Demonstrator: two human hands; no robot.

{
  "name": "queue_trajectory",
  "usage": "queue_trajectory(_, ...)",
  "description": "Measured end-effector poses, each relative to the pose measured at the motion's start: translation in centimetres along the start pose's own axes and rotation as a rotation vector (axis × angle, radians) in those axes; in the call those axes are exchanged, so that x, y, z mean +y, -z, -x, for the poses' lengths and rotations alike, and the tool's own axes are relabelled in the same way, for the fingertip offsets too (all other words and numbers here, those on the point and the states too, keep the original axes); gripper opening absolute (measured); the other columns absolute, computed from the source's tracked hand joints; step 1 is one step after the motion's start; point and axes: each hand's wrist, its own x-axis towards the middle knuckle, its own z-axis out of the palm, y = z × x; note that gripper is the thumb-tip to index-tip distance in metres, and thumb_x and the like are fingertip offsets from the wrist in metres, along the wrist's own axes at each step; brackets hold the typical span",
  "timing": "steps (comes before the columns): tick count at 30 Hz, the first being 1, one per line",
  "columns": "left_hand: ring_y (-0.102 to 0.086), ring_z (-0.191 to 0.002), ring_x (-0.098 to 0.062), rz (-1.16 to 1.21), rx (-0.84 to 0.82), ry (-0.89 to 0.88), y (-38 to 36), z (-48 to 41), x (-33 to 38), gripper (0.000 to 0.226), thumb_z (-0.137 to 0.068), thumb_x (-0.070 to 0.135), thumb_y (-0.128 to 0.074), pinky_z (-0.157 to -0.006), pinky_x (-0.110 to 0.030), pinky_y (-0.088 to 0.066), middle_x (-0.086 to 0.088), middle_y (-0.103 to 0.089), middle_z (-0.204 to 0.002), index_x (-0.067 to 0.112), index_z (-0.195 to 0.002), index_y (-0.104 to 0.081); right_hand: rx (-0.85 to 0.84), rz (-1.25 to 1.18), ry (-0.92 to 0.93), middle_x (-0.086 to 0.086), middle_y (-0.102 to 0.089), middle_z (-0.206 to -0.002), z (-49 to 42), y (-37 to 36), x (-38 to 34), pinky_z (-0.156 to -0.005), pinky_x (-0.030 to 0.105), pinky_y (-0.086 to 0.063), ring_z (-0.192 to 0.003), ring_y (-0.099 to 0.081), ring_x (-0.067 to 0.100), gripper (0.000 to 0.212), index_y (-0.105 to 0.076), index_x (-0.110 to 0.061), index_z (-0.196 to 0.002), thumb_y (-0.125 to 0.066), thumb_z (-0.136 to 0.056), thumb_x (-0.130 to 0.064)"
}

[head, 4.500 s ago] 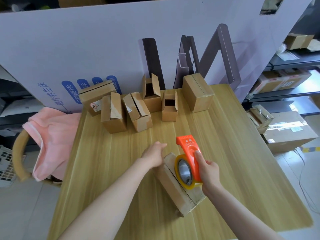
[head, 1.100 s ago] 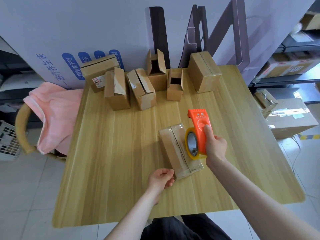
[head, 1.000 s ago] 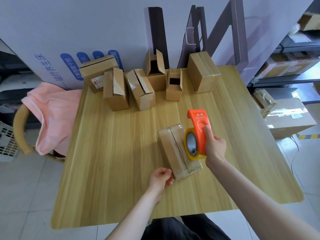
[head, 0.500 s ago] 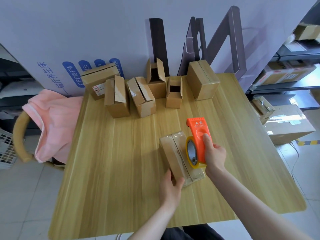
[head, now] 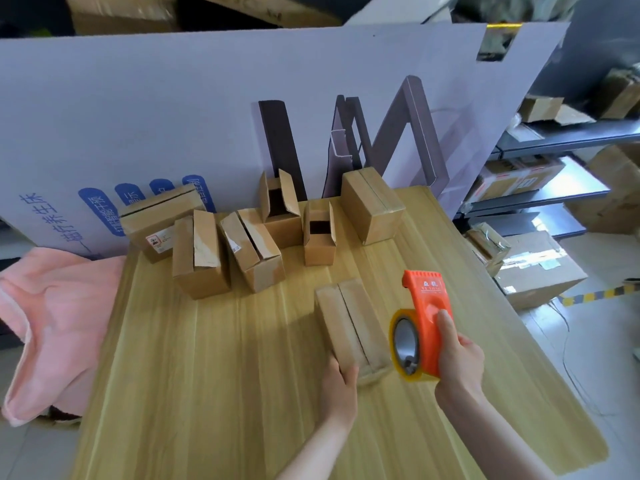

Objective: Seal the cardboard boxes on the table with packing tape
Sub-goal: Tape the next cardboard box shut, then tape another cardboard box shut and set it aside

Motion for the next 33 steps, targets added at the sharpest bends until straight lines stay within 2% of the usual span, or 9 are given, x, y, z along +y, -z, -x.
queue_trajectory(6, -0.051, -0.123, -0.023, -0.010, -0.025, -0.004, -3.2, -4.8, 5.9, 0.039, -0.100, 0.030, -0.042, -0.092, -0.024, -0.038, 0.004, -0.054, -0.125, 0.013, -0.135, -0.043, 0.050, -0.007, -0.014, 0.007, -0.048, -0.055, -4.9, 0.7, -1.2, -0.052, 0.032, -0.032, -0.052, -0.042, 0.021, 0.049, -0.052, -0.008, -0.056, -0.068, -0.086, -0.043)
queue_trajectory(10, -0.057, -0.106, -0.028, -0.018, -0.060, 0.014, -6.5, -8.6, 10.3, 0.018, -0.098, 0.028, -0.045, -0.082, -0.030, -0.043, -0.008, -0.061, -0.111, 0.012, -0.105, -0.050, 0.036, -0.037, -0.031, 0.007, -0.048, -0.058, -9.7, -0.1, -3.5, -0.052, 0.031, -0.033, -0.052, -0.043, 0.020, 0.047, -0.051, -0.008, -0.058, -0.068, -0.085, -0.043)
queue_trajectory(14, -0.056, -0.105, -0.029, 0.008, -0.020, 0.018, -10.1, -12.0, 13.9, 0.015, -0.097, 0.026, -0.047, -0.079, -0.030, -0.041, -0.007, -0.057, -0.103, 0.012, -0.098, -0.045, -0.001, -0.067, -0.023, 0.007, -0.050, -0.060, -14.7, -1.4, -6.0, -0.051, 0.030, -0.035, -0.053, -0.045, 0.020, 0.045, -0.054, -0.008, -0.063, -0.067, -0.085, -0.046)
queue_trajectory(17, -0.052, -0.119, -0.025, 0.030, 0.003, 0.001, -11.8, -14.1, 15.6, 0.035, -0.096, 0.029, -0.052, -0.089, -0.026, -0.040, -0.005, -0.057, -0.121, 0.007, -0.122, -0.049, -0.031, -0.087, -0.011, 0.006, -0.052, -0.060, -17.6, -2.3, -7.5, -0.052, 0.029, -0.036, -0.053, -0.047, 0.019, 0.044, -0.055, -0.010, -0.064, -0.067, -0.084, -0.047)
queue_trajectory(19, -0.042, -0.133, -0.017, 0.102, 0.088, -0.028, -11.9, -14.9, 15.7, 0.057, -0.096, 0.033, -0.052, -0.104, -0.025, -0.034, 0.001, -0.047, -0.140, 0.007, -0.144, -0.037, -0.051, -0.102, -0.009, 0.004, -0.052, -0.060, -19.1, -2.9, -8.2, -0.053, 0.029, -0.036, -0.053, -0.047, 0.019, 0.042, -0.055, -0.012, -0.064, -0.068, -0.084, -0.046)
queue_trajectory(22, -0.043, -0.133, -0.013, 0.157, 0.395, -0.156, -10.0, -16.3, 15.6, 0.043, -0.099, 0.026, -0.046, -0.108, -0.028, -0.034, 0.003, -0.050, -0.142, 0.017, -0.141, -0.046, -0.096, -0.111, -0.017, 0.004, -0.052, -0.060, -20.3, -3.8, -8.7, -0.054, 0.030, -0.037, -0.053, -0.048, 0.019, 0.041, -0.055, -0.012, -0.063, -0.068, -0.084, -0.046)
queue_trajectory(27, -0.035, -0.137, -0.023, -0.328, 0.819, -0.301, -3.7, -22.9, 17.9, 0.052, -0.093, 0.021, -0.057, -0.110, -0.041, -0.035, -0.007, -0.044, -0.145, 0.011, -0.142, -0.043, -0.158, -0.140, -0.014, 0.002, -0.046, -0.056, -20.5, -5.8, -8.9, -0.050, 0.029, -0.032, -0.049, -0.042, 0.015, 0.043, -0.050, -0.012, -0.062, -0.067, -0.085, -0.044)
queue_trajectory(29, -0.033, -0.138, -0.029, -0.515, 0.805, -0.159, -1.7, -25.7, 18.8, 0.069, -0.089, 0.036, -0.062, -0.111, -0.045, -0.034, -0.013, -0.037, -0.149, 0.009, -0.145, -0.034, -0.186, -0.164, -0.017, -0.005, -0.047, -0.046, -20.3, -6.6, -8.8, -0.044, 0.023, -0.035, -0.041, -0.044, 0.009, 0.043, -0.050, -0.014, -0.059, -0.067, -0.085, -0.042)
queue_trajectory(33, -0.045, -0.125, -0.033, -0.757, 0.526, 0.131, 0.0, -29.0, 18.1, 0.103, -0.078, 0.052, -0.070, -0.096, -0.043, -0.047, -0.017, -0.030, -0.149, 0.008, -0.151, -0.011, -0.225, -0.184, -0.020, -0.011, -0.047, -0.039, -19.2, -7.8, -8.1, -0.040, 0.020, -0.037, -0.035, -0.044, 0.004, 0.042, -0.051, -0.014, -0.058, -0.068, -0.085, -0.041)
